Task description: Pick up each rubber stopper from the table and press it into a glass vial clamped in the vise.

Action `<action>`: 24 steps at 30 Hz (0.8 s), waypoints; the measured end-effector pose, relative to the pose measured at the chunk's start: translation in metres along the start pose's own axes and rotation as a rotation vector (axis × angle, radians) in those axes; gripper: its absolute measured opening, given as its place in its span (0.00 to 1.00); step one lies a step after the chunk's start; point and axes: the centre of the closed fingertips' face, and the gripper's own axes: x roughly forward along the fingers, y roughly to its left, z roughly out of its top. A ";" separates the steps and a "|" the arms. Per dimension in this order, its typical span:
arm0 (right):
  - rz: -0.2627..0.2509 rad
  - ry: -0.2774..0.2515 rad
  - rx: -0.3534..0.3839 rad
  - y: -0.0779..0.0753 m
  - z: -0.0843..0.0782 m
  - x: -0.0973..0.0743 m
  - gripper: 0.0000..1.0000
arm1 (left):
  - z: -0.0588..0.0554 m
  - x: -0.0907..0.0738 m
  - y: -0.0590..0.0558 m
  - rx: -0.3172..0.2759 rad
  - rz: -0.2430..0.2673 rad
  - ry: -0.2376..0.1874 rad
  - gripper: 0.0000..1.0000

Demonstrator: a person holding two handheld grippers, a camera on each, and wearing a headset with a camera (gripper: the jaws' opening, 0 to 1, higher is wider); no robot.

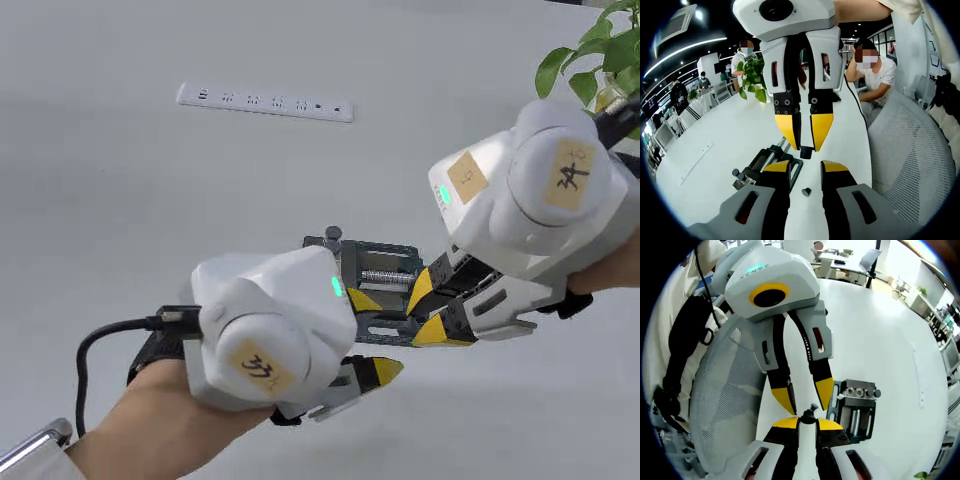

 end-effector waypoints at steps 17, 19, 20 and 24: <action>0.040 0.038 -0.040 0.009 -0.001 -0.002 0.08 | 0.006 -0.001 -0.009 0.026 -0.056 0.002 0.05; 0.047 0.048 -0.047 0.010 -0.001 -0.001 0.08 | 0.005 0.000 -0.011 0.047 -0.062 0.012 0.05; 0.051 0.049 -0.049 0.011 -0.001 -0.001 0.08 | 0.004 0.000 -0.012 0.058 -0.064 0.019 0.05; 0.061 0.059 -0.057 0.013 -0.001 -0.001 0.08 | 0.003 0.001 -0.013 0.063 -0.068 0.026 0.05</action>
